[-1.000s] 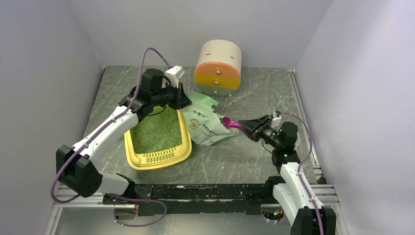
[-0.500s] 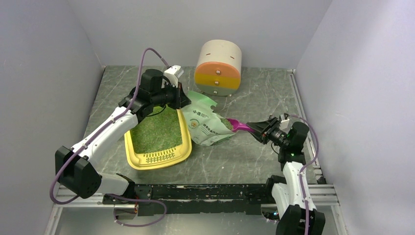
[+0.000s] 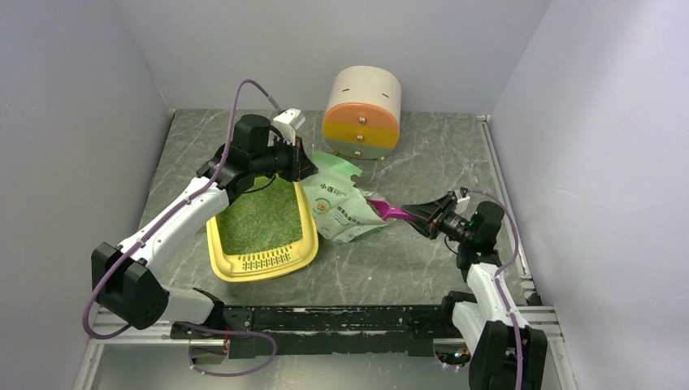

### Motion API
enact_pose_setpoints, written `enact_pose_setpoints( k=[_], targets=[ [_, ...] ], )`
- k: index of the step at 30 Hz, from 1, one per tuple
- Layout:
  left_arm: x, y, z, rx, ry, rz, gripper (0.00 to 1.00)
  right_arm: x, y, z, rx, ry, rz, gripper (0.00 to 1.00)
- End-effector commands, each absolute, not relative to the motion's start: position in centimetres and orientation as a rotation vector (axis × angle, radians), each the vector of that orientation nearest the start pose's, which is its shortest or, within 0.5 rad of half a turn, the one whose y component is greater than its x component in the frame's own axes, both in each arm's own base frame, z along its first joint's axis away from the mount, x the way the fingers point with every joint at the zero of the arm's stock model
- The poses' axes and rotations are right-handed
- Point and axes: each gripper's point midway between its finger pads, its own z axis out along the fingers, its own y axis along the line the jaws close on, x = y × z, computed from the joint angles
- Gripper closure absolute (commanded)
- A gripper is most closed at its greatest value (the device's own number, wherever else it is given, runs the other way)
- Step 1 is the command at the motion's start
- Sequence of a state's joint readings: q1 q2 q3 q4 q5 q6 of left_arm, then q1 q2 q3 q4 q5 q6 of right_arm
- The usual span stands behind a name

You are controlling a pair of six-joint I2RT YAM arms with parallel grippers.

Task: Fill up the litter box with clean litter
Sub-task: 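Scoop the cat litter from the cat litter bag.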

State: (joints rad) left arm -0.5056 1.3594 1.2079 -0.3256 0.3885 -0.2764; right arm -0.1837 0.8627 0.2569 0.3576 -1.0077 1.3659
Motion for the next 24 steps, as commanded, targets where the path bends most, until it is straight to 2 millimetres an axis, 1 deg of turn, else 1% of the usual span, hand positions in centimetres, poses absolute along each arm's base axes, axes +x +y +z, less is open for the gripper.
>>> enact_pose_setpoints(
  k=[1, 3, 5, 6, 8, 9, 10, 11, 12, 13, 14, 15, 16, 17, 18, 20, 21, 24],
  targets=[
    [31.6, -26.8, 26.2, 0.52, 2.029, -0.905, 0.95, 24.0, 12.4, 19.4, 0.645, 1.933, 1.617, 1.0],
    [31.5, -26.7, 26.1, 0.514, 2.03, -0.908, 0.95, 24.4, 12.2, 19.1, 0.676, 1.931, 1.577, 1.0],
    [31.5, -26.8, 26.2, 0.512, 2.025, -0.914, 0.95, 24.0, 13.6, 20.0, 0.606, 1.912, 1.64, 1.0],
    [31.6, -26.9, 26.3, 0.517, 2.023, -0.917, 0.95, 23.9, 14.0, 20.3, 0.577, 1.917, 1.642, 1.0],
    [31.6, -27.0, 26.6, 0.528, 2.022, -0.916, 0.95, 23.7, 13.6, 19.6, 0.571, 1.957, 1.58, 1.0],
    [31.6, -26.9, 26.7, 0.53, 2.02, -0.912, 0.95, 23.8, 12.9, 19.1, 0.601, 1.963, 1.548, 1.0],
    [31.6, -26.9, 26.9, 0.536, 2.013, -0.911, 0.95, 23.9, 12.4, 18.9, 0.625, 1.935, 1.553, 1.0],
    [31.6, -26.9, 27.0, 0.535, 2.01, -0.907, 0.95, 23.7, 12.7, 19.5, 0.605, 1.881, 1.607, 1.0],
    [31.6, -26.9, 27.0, 0.537, 2.008, -0.906, 0.95, 23.3, 13.3, 20.5, 0.588, 1.829, 1.689, 1.0],
    [31.6, -26.8, 26.8, 0.535, 2.011, -0.904, 0.95, 22.9, 14.0, 21.5, 0.551, 1.809, 1.75, 1.0],
    [31.6, -26.8, 26.7, 0.534, 2.014, -0.901, 0.95, 22.5, 14.5, 21.9, 0.516, 1.836, 1.777, 1.0],
    [31.6, -26.8, 26.5, 0.529, 2.02, -0.901, 0.95, 22.5, 14.5, 21.2, 0.497, 1.888, 1.729, 1.0],
    [31.5, -26.7, 26.3, 0.525, 2.027, -0.904, 0.95, 22.8, 14.2, 20.5, 0.522, 1.93, 1.66, 1.0],
    [31.5, -26.7, 26.2, 0.522, 2.03, -0.906, 0.95, 23.0, 13.5, 20.2, 0.55, 1.943, 1.595, 1.0],
    [31.5, -26.7, 26.2, 0.519, 2.029, -0.909, 0.95, 23.0, 13.2, 20.2, 0.572, 1.935, 1.587, 1.0],
    [31.2, -26.7, 26.1, 0.516, 2.027, -0.916, 0.95, 22.4, 13.6, 21.0, 0.561, 1.887, 1.685, 1.0],
    [31.2, -26.7, 26.2, 0.515, 2.026, -0.915, 0.95, 22.2, 13.7, 20.9, 0.569, 1.877, 1.709, 1.0],
    [31.3, -26.6, 26.5, 0.519, 2.022, -0.908, 0.95, 22.1, 13.4, 20.5, 0.617, 1.875, 1.713, 1.0]
  ],
)
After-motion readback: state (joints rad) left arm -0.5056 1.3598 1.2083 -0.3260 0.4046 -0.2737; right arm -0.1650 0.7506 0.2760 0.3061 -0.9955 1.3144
